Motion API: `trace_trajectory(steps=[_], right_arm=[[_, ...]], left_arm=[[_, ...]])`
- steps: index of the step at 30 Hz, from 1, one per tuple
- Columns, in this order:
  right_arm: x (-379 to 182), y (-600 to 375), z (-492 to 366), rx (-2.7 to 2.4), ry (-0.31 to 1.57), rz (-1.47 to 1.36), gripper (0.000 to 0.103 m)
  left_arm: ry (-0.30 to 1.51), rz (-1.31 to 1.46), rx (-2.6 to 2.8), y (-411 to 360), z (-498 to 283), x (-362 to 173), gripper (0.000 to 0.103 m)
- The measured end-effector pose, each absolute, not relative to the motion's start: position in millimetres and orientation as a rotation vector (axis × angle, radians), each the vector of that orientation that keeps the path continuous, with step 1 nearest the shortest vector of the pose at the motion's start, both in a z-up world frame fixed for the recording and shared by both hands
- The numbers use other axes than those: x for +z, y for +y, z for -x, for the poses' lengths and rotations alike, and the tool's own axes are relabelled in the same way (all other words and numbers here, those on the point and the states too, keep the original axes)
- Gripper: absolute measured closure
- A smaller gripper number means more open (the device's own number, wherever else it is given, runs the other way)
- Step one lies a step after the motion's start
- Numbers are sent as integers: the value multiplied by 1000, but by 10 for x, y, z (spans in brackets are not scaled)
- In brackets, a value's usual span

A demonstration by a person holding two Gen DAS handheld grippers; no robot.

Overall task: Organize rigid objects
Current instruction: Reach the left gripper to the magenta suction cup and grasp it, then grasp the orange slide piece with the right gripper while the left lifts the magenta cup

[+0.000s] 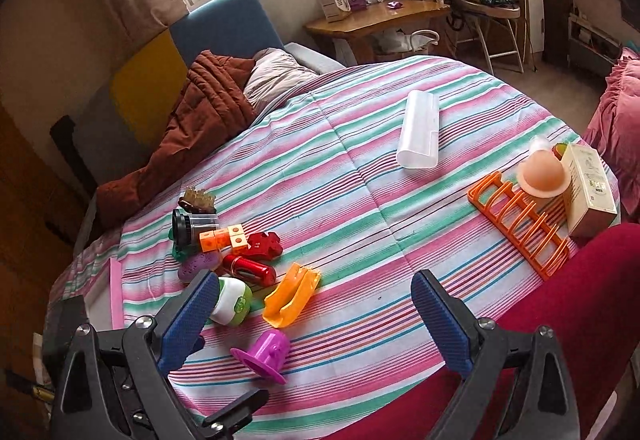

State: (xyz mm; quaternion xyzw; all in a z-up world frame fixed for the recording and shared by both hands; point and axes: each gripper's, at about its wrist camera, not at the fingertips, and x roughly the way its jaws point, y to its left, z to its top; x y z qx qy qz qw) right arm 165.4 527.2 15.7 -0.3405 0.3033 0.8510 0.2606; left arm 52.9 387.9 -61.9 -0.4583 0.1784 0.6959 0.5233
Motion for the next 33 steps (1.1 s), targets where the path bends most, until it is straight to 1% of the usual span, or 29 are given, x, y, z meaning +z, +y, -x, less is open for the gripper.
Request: trace_trajectory(steps=[1,2,3,6,10,12,13,15,17,18,22,23,26,29,31,33], right_arm=[[158,5282,-1657,2302,821,924,5],[156,5294,-1653,2301,820,927,5],[154,5306,-1651,2302,820,930,5],[145,5322,-1605,2294,828,946,5],[87,5322,-1442,2285,883,1015,5],[19,5317,-1323,2264,920,1071,7],[-30,5320,-1249,2246,955,1108,9],[-124,5324,-1130,2216,1012,1162,12],[-226,5335,-1015,2156,1031,1215,22],[-275,5344,-967,2129,1037,1234,24],[-496,5351,-777,2018,1047,1317,38],[-538,5338,-739,1999,1036,1329,39],[-623,5309,-653,1967,1019,1350,41],[-665,5285,-595,1947,989,1346,41],[-723,5296,-556,1931,1003,1360,41],[-799,5297,-525,1899,979,1383,46]], left_arm=[[428,1107,1661,3918,-527,-661,19],[426,1131,1649,3958,-514,-728,38],[414,1164,1622,3980,-489,-797,46],[323,1178,1615,3868,-447,-843,46],[321,1181,1654,3656,-384,-809,46],[301,1185,1681,3497,-332,-782,46],[295,1187,1696,3433,-309,-774,46],[276,1189,1731,3268,-268,-734,46],[259,1188,1764,3114,-238,-702,46],[253,1188,1774,3059,-231,-693,46],[226,1169,1817,2800,-223,-606,46],[218,1164,1824,2729,-215,-578,46],[192,1151,1843,2592,-203,-500,46],[171,1134,1863,2507,-218,-416,46],[157,1128,1881,2423,-216,-374,46],[128,1127,1899,2319,-191,-339,46]])
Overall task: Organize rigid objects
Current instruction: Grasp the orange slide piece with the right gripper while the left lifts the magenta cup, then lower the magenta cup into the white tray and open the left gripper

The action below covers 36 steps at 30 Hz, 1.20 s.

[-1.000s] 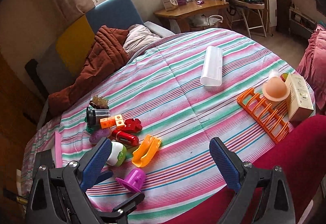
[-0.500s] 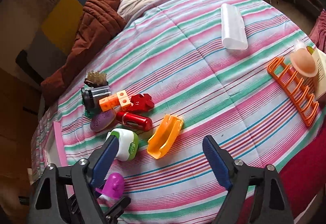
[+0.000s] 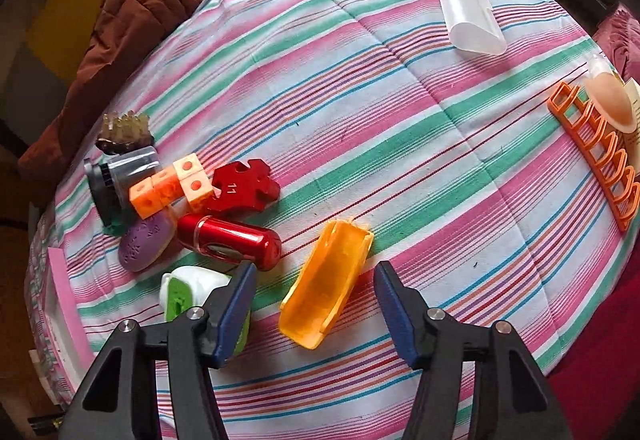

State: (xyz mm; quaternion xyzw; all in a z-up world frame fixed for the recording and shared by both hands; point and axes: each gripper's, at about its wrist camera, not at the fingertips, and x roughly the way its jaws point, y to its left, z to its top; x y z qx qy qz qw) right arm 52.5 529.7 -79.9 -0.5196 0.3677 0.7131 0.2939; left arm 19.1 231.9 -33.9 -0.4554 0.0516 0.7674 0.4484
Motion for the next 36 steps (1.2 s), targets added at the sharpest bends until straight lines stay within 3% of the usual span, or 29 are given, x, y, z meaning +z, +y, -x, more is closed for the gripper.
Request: trace_trajectory(steps=[1,2,3,16,36], right_arm=[[-833,5297,-507,1886,974,1396,58],[-832,5289,-492,1883,944,1396,76],[-822,5278,-481,1885,914,1391,77],[-863,5091,-372,1926,763,1499,74],[-783,5093,-496,1961,718,1485,77]], left_arm=[[111,1126,1913,2246,-168,-315,46],[97,1126,1930,2181,-134,-293,46],[81,1126,1947,2110,-95,-280,46],[-147,1224,2298,862,743,-333,46],[-17,1335,2543,654,2097,-682,46]])
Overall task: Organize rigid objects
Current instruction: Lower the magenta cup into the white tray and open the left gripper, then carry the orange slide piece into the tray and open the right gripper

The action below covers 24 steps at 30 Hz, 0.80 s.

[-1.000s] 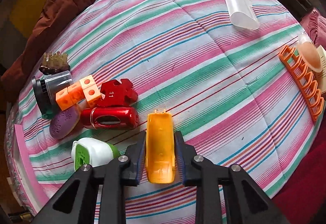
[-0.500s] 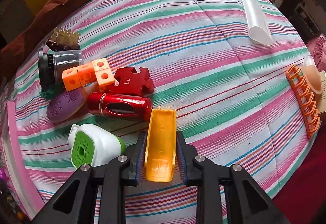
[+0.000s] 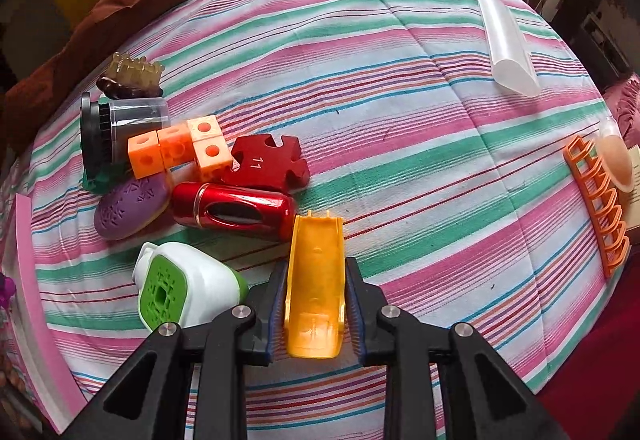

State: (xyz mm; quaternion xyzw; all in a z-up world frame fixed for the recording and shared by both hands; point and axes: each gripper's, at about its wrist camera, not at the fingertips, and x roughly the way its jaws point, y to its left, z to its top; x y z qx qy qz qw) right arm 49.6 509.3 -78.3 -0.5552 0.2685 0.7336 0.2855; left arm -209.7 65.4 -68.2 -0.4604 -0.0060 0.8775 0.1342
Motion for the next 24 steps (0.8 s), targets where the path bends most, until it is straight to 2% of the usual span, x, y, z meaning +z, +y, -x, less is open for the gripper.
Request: trace_trajectory(steps=[4,8,24], right_arm=[[-763,5111,-522,1963,711,1484,77],[-737,5124,-546,1964,695,1485,77],[-565,5197,-656,1989,629,1446,77]], left_arm=[[-36,1307,2540,610,1967,-641,42],[-76,1265,2566,534,1661,-539,33],[-65,1233,2541,559,478,-344,30]])
